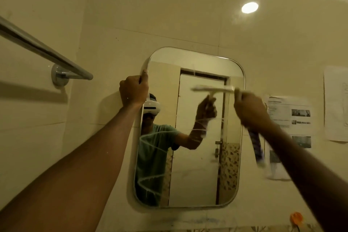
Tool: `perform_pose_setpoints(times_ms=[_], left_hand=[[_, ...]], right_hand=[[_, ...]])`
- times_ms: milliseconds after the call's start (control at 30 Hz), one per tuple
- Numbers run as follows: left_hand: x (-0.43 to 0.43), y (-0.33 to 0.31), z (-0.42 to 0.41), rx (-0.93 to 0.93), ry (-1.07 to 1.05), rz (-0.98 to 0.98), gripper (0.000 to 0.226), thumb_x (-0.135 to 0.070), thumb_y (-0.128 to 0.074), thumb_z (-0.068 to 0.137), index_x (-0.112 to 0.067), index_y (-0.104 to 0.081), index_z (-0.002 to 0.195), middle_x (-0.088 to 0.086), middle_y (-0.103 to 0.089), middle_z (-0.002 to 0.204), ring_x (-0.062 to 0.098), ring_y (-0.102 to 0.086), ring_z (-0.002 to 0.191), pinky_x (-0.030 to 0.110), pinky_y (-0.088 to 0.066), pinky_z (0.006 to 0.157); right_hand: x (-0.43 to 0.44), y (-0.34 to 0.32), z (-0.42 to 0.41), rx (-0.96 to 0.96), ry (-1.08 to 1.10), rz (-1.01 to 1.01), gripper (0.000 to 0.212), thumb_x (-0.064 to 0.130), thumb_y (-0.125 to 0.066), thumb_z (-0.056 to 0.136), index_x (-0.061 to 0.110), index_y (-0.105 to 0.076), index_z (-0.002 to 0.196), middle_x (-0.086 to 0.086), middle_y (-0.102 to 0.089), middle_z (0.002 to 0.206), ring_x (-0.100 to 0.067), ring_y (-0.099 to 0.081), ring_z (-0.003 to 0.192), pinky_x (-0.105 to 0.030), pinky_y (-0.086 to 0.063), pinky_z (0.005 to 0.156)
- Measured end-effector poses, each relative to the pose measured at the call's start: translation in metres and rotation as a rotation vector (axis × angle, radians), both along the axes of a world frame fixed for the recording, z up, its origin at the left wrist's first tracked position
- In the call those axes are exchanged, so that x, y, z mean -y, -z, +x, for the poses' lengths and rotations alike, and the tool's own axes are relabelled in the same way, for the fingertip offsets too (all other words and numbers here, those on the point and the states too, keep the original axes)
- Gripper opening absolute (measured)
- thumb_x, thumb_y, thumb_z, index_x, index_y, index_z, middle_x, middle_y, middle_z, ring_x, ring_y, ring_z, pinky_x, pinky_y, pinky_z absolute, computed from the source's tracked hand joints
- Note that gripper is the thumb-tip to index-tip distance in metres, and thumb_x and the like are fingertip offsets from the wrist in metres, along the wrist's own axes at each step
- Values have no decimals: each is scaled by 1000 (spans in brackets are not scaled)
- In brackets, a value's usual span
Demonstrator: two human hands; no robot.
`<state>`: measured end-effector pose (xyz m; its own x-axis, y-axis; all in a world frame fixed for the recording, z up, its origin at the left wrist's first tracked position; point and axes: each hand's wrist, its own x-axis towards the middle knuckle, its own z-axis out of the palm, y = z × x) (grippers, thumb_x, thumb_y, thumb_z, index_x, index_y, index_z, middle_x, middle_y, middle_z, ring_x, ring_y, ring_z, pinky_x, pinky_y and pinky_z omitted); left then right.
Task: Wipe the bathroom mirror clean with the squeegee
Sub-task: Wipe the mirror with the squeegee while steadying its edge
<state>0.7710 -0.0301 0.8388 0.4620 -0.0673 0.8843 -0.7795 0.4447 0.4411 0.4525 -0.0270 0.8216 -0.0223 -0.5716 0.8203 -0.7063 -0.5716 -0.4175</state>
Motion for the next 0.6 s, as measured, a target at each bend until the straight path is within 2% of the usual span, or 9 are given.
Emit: perform_pose_setpoints(times_ms=[100,167,267,400,467,533,600], left_hand=[[0,1,0,-7,21,-29,57,-38,-45,97,-16,-44,45,-5,-41,40,15,-37,38,23,-24,47],[0,1,1,-2,27,-28,58,-37,-44,98,-21,-38,42,-6,-38,39,12,-35,38,22,-24,47],[3,1,4,2,55,-18,59,-39,-42,98,-18,-39,43,-3,-39,40,14,-36,40,27,-25,48],[4,2,5,-2,45,-5,57,-39,-41,97,-13,-44,47,0,-42,42,15,-36,42,32,-26,54],[4,3,3,4,37,-21,55,-36,-42,97,-13,-43,47,1,-41,43,14,-34,41,31,-26,54],[4,4,2,-3,42,-35,52,-33,-43,97,-10,-47,50,4,-44,44,15,-34,40,30,-30,55],[4,4,3,-2,44,-44,51,-32,-44,96,-10,-49,50,4,-45,44,15,-35,39,28,-31,53]], right_hand=[[-3,-82,10,20,43,-37,42,37,-33,103,13,-49,73,-4,-55,64,-12,-53,43,-19,-42,34],[-1,-99,16,11,63,9,36,33,-35,103,15,-48,75,-4,-54,66,-13,-53,46,-18,-40,33],[5,-57,16,-28,88,33,38,30,-33,104,12,-51,77,-4,-55,63,-13,-53,44,-20,-41,37],[6,66,8,-21,-21,117,39,32,-33,103,15,-57,78,-5,-59,61,-12,-52,45,-23,-44,42],[-2,109,4,-38,7,216,45,36,-30,104,15,-58,76,-5,-61,60,-13,-55,47,-26,-46,45],[-4,108,0,-79,25,247,46,37,-30,104,15,-58,74,-3,-59,59,-11,-54,45,-24,-46,44],[-1,64,-3,-27,16,185,45,38,-33,103,14,-56,73,0,-54,56,-9,-48,41,-21,-43,40]])
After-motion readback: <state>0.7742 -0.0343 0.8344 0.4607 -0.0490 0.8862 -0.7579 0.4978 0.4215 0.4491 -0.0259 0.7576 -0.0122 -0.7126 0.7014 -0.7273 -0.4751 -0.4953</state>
